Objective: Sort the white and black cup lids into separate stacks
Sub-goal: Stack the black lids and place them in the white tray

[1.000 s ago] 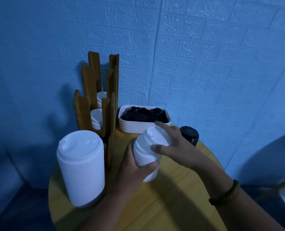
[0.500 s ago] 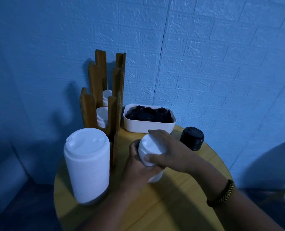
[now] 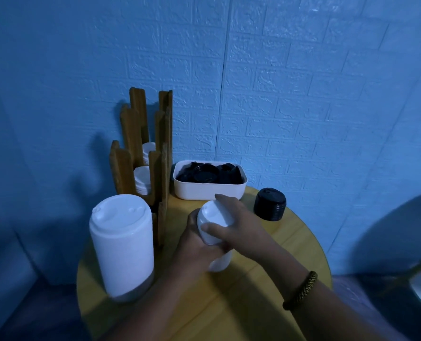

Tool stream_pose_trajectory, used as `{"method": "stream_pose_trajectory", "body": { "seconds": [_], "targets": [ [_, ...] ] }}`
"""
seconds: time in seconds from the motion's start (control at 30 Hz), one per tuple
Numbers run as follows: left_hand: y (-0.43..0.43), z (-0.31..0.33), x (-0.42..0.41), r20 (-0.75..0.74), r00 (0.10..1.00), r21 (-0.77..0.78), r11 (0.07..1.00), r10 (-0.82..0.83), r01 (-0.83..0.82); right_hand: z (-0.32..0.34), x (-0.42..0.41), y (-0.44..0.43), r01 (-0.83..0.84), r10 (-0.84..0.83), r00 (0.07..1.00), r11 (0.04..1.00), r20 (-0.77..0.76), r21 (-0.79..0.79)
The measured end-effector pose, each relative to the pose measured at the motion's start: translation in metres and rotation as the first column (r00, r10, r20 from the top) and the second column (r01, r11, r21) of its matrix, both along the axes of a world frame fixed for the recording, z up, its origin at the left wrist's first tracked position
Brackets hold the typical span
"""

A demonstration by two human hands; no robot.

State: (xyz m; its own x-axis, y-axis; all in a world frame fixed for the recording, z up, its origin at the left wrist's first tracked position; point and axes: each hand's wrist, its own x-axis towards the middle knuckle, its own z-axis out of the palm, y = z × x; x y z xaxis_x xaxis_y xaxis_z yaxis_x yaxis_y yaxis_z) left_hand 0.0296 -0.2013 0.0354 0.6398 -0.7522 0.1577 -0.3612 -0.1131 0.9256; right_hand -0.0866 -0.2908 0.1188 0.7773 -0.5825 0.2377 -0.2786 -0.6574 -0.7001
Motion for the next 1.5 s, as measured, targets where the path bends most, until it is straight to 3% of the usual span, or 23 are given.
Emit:
{"method": "stream_pose_trajectory", "body": {
  "seconds": [0.17,0.3,0.37,0.4,0.47,0.57,0.67,0.9,1.23,1.37,1.43,1.5],
  "targets": [
    [0.0,0.019,-0.015,0.061,0.998,0.128,0.992,-0.02,0.012,-0.002,-0.002,0.011,0.039,-0.037,0.998,0.998,0.045,-0.047],
    [0.039,0.026,-0.025,-0.021,0.991,0.192,0.972,-0.134,0.136,-0.009,-0.017,0.013,0.018,-0.017,0.997,1.0,0.07,-0.003],
    [0.068,0.021,-0.032,0.081,0.992,0.319,0.946,-0.095,0.065,-0.013,-0.021,0.015,0.025,-0.027,0.994,0.999,0.102,0.023],
    [0.084,0.014,-0.035,0.168,0.985,0.311,0.95,-0.045,-0.01,-0.014,-0.023,0.015,0.028,-0.031,0.993,0.999,0.113,0.035],
    [0.115,0.002,-0.032,0.237,0.969,0.147,0.983,0.076,-0.113,-0.016,-0.024,0.015,0.027,-0.034,0.991,0.998,0.127,0.053],
    [0.156,-0.012,-0.01,0.165,0.936,-0.04,0.95,0.311,-0.309,-0.017,-0.022,0.015,0.028,-0.037,0.991,0.997,0.131,0.07],
    [0.175,-0.008,0.008,0.022,0.894,-0.159,0.884,0.448,-0.439,-0.02,-0.016,0.017,0.044,-0.057,0.987,0.995,0.147,0.085],
    [0.17,-0.007,0.034,0.033,0.904,-0.009,0.904,0.427,-0.427,-0.047,-0.009,0.024,0.016,-0.079,0.956,0.976,0.283,0.219],
    [0.156,-0.006,0.044,0.041,0.925,0.022,0.925,0.377,-0.378,-0.058,0.002,0.019,0.02,-0.08,0.946,0.982,0.315,0.19],
    [0.17,-0.017,0.012,0.111,0.81,-0.11,0.817,0.576,-0.566,-0.058,0.001,0.019,0.017,-0.079,0.943,0.981,0.324,0.191],
    [0.171,-0.019,-0.013,0.212,0.87,-0.172,0.893,0.446,-0.416,-0.056,0.0,0.017,0.026,-0.086,0.943,0.982,0.323,0.186],
    [0.157,-0.015,-0.03,0.33,0.925,-0.05,0.983,0.186,-0.18,-0.055,-0.001,0.015,0.033,-0.091,0.942,0.983,0.322,0.18]
  ]
}}
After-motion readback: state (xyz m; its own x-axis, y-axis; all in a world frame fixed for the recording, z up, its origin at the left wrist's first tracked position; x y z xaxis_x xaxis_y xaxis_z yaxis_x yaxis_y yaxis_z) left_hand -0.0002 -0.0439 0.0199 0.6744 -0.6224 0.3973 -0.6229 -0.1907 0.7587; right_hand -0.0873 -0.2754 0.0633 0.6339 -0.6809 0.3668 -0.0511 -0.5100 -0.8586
